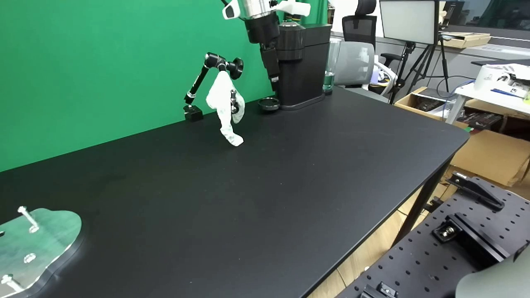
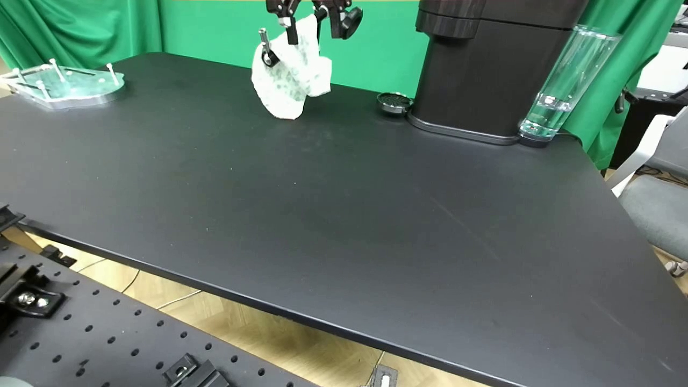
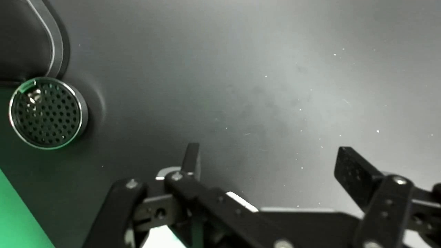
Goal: Unhang the cloth from the stand
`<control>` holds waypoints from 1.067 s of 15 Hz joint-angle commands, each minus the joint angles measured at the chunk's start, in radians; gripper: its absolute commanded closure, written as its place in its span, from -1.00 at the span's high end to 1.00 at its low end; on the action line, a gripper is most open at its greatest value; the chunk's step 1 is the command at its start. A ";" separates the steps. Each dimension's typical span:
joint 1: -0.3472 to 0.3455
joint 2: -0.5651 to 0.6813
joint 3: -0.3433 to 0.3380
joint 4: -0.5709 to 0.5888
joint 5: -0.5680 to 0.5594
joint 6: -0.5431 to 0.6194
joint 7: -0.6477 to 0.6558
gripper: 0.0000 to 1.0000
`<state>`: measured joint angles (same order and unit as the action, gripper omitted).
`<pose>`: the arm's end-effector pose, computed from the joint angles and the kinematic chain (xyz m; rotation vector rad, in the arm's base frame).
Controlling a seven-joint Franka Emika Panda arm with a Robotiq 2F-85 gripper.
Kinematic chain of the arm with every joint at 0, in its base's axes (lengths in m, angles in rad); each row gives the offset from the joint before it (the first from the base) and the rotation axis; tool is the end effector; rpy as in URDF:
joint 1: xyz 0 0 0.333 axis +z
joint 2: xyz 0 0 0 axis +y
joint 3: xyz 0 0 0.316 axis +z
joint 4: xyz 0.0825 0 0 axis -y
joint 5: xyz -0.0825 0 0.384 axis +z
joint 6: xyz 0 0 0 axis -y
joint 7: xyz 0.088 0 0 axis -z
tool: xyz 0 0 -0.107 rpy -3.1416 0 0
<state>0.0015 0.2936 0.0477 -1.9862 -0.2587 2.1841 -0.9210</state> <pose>0.5935 0.0189 0.3103 2.5340 1.6033 -0.2489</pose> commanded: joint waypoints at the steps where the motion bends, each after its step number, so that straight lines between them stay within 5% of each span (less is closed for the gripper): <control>1: 0.027 0.077 0.026 0.096 -0.086 -0.010 -0.099 1.00; 9: 0.059 0.111 0.026 0.085 -0.278 0.216 -0.249 1.00; 16: 0.057 0.100 0.022 0.078 -0.115 0.231 -0.040 1.00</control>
<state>0.0553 0.4128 0.0793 -1.9008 -0.4124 2.4201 -1.0626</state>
